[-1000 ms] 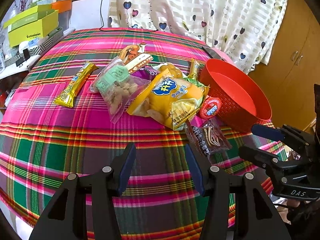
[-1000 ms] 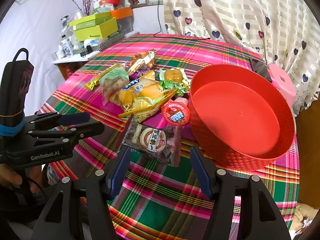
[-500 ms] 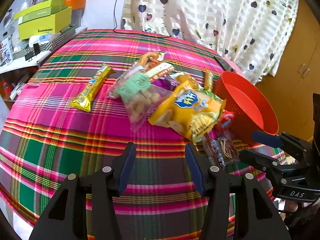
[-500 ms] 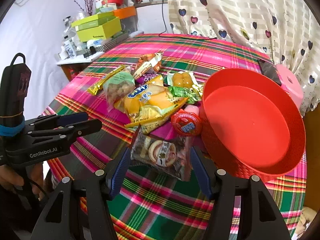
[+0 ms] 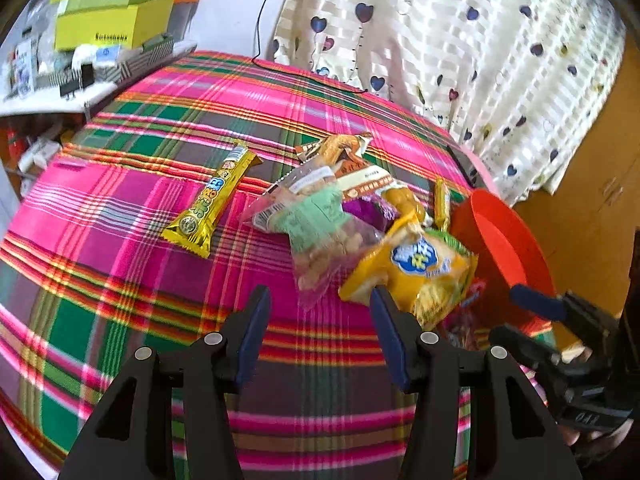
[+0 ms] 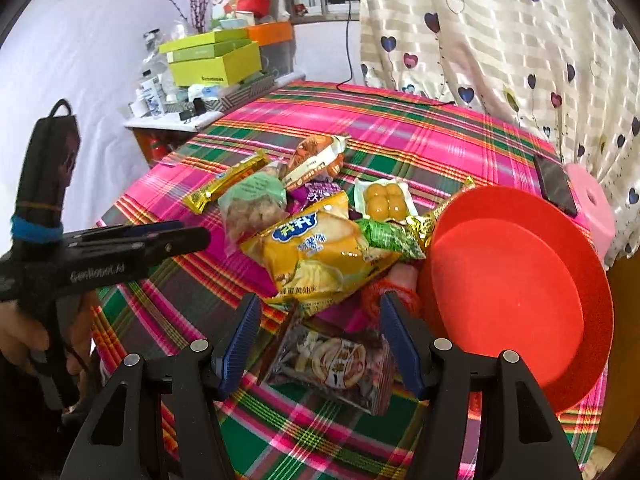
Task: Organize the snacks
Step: 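Reach the left tool to the clear peanut bag and grasp it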
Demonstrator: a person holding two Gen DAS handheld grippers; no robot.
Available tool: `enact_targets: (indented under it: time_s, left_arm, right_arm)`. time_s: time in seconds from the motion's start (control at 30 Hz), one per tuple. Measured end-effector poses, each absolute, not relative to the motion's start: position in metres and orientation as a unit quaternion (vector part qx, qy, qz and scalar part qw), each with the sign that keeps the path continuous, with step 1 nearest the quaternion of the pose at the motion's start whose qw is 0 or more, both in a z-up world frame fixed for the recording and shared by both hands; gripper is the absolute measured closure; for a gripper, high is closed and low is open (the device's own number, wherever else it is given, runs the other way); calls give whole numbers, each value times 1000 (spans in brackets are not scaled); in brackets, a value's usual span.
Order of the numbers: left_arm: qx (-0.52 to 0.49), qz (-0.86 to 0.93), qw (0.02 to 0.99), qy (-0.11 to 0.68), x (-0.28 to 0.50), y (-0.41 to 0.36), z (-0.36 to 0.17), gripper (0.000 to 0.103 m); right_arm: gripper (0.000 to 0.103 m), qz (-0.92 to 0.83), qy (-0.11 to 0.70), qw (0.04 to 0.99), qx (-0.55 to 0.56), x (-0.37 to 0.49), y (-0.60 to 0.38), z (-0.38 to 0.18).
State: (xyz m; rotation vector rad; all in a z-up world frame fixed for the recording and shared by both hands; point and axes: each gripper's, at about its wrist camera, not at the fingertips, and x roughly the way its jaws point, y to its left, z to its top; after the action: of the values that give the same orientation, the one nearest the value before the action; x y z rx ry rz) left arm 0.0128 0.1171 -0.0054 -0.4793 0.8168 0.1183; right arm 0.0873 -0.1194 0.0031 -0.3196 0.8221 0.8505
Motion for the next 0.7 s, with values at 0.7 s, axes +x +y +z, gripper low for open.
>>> enact_targets:
  time_s: [0.7]
  left_arm:
    - [-384,71,829,401,74,142,-39,35]
  right_arm:
    - [42,397,380,821,-155,101,-114,7]
